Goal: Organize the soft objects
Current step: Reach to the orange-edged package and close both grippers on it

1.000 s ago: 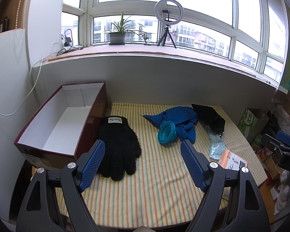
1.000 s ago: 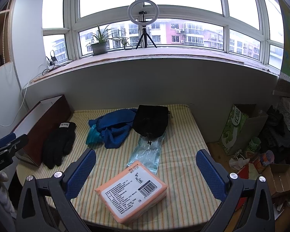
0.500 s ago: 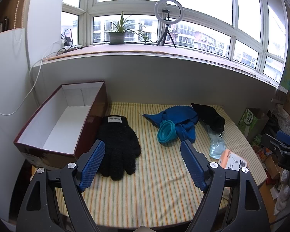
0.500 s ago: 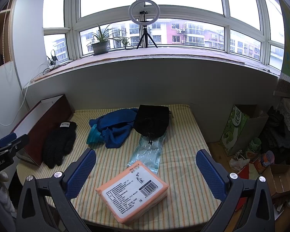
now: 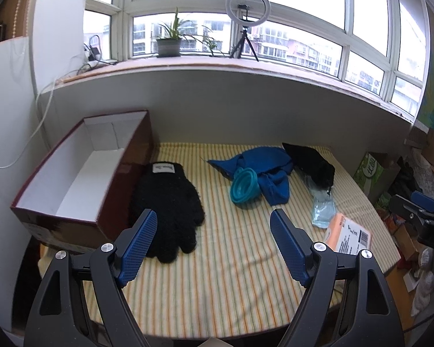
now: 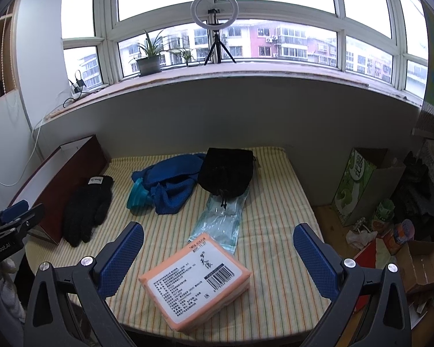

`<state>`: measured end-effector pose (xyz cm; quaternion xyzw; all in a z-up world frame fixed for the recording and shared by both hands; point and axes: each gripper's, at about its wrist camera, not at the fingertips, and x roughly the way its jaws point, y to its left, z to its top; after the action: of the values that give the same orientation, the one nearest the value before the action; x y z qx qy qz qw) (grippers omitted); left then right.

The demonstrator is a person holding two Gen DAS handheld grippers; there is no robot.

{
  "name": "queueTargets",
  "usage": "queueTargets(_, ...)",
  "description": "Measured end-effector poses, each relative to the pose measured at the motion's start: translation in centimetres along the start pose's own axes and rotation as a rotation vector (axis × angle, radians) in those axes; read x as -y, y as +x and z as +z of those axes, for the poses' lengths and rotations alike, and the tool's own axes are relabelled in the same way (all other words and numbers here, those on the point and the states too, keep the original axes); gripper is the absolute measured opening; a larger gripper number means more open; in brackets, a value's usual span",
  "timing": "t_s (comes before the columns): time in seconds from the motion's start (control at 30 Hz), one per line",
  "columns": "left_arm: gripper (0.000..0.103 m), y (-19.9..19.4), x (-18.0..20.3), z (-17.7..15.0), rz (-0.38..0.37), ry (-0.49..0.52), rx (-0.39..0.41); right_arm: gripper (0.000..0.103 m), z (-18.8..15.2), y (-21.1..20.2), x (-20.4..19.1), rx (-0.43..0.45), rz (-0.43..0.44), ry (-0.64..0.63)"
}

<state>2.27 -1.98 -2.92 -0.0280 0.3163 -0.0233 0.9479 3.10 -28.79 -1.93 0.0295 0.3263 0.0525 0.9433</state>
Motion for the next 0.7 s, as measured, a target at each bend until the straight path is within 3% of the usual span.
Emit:
queueTargets(0.43,0.081,3.3,4.5,-1.1,-0.285,0.107,-0.194,0.102,-2.0,2.2,3.5,-0.157,0.091,0.112)
queueTargets(0.7,0.079,6.2,7.7,-1.2,-0.445,0.188,-0.351,0.085,-3.6,4.4,3.6,-0.321,0.223,0.193)
